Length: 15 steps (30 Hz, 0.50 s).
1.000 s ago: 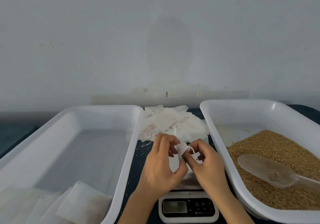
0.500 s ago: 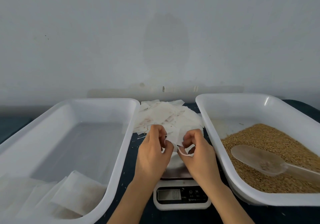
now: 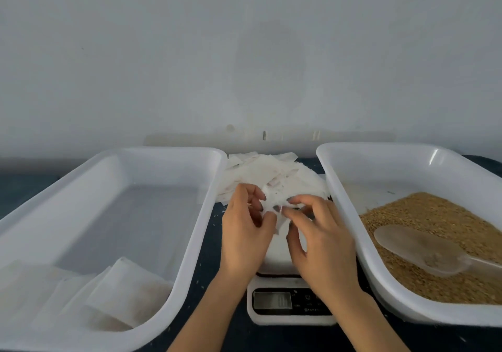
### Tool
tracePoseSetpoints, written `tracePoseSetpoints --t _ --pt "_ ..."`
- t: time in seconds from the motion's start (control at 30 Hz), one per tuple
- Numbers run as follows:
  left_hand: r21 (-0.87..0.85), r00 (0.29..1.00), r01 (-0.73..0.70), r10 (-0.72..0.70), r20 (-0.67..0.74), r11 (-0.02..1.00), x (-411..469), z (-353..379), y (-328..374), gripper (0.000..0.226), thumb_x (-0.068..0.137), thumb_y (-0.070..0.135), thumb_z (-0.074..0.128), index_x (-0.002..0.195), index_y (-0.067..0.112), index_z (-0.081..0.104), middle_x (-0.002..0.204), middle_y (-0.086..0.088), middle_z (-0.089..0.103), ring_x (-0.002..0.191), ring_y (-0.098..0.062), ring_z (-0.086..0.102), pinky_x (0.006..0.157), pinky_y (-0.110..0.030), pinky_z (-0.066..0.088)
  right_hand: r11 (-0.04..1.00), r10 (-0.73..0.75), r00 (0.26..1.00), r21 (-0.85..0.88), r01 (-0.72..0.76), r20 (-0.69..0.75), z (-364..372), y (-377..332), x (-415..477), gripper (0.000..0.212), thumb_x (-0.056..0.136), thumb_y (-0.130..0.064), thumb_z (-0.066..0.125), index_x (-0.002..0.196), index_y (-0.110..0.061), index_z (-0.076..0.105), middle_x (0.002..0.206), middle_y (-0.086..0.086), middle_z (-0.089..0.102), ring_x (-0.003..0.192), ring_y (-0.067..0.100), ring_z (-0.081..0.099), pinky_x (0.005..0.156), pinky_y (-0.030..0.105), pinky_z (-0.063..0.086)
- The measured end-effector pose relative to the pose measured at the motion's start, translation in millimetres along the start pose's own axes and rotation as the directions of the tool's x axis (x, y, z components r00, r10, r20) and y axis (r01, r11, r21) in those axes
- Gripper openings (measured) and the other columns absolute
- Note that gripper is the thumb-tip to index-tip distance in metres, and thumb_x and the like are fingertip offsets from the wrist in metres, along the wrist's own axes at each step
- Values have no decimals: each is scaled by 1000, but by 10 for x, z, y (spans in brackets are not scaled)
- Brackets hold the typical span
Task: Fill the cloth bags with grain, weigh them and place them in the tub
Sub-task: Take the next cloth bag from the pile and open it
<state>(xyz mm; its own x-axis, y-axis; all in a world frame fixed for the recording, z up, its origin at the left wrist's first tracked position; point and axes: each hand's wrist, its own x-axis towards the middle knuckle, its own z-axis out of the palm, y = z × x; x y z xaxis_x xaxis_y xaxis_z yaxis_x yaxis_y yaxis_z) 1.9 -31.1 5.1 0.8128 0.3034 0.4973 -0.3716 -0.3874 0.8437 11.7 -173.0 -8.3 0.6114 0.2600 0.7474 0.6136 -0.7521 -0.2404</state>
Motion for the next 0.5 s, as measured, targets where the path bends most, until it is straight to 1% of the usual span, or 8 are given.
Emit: tracePoseSetpoints --t 0.07,0.1,0.17,0.23,0.3,0.37,0.4,0.5 --pt "-36 999 18 -17 33 999 0 -7 39 33 80 2 63 93 30 51 78 -1 56 60 -21 57 57 -36 53 1000 -23 999 7 22 42 -18 -4 6 27 82 -23 64 107 -19 72 121 -5 58 109 17 56 79 31 55" --pt "-48 999 7 -5 42 999 -8 -7 60 29 79 6 62 94 29 52 81 -1 55 62 -21 57 58 -38 53 999 -36 998 2 36 49 -27 -6 8 23 83 -28 63 103 -19 73 117 -6 61 108 17 55 79 31 54" --pt "-33 995 -84 86 55 996 -31 -8 81 26 78 19 61 101 29 54 96 3 54 74 -12 57 65 -30 50 999 -45 998 -23 46 45 -37 -4 5 16 85 -27 67 97 -19 74 104 -7 66 103 17 56 76 31 53" --pt "65 966 -222 210 150 973 -25 -22 55 43 79 37 66 120 35 52 122 7 46 111 -10 52 91 -24 46 1000 6 999 -14 -5 49 -47 -2 2 16 80 -15 75 95 -17 74 98 -6 69 100 17 58 75 32 55" --pt "175 900 -362 295 322 916 13 -45 -23 77 74 57 72 141 33 42 145 8 36 140 -15 32 115 -30 29 998 53 997 29 -55 63 -60 -4 17 19 78 -8 77 94 -17 73 95 -8 68 99 16 58 73 31 55" --pt "254 837 -462 322 443 850 49 -53 -94 105 65 68 73 150 20 34 155 7 31 149 -15 19 122 -38 17 997 33 997 73 -38 69 -80 -7 40 12 84 -9 73 92 -18 72 91 -8 68 96 16 58 71 32 54" --pt "275 822 -477 314 475 835 62 -57 -116 111 63 68 74 151 15 32 157 7 31 151 -15 17 124 -41 14 996 13 998 88 -18 63 -89 -13 52 10 84 -9 73 91 -16 72 90 -7 68 94 18 60 70 33 55" --pt "261 823 -448 281 493 855 83 -87 -142 108 63 61 81 148 12 34 148 6 44 144 -6 29 124 -42 13 995 -29 998 97 23 53 -112 -35 62 16 77 0 78 87 -12 73 85 -2 67 88 20 63 65 31 56"
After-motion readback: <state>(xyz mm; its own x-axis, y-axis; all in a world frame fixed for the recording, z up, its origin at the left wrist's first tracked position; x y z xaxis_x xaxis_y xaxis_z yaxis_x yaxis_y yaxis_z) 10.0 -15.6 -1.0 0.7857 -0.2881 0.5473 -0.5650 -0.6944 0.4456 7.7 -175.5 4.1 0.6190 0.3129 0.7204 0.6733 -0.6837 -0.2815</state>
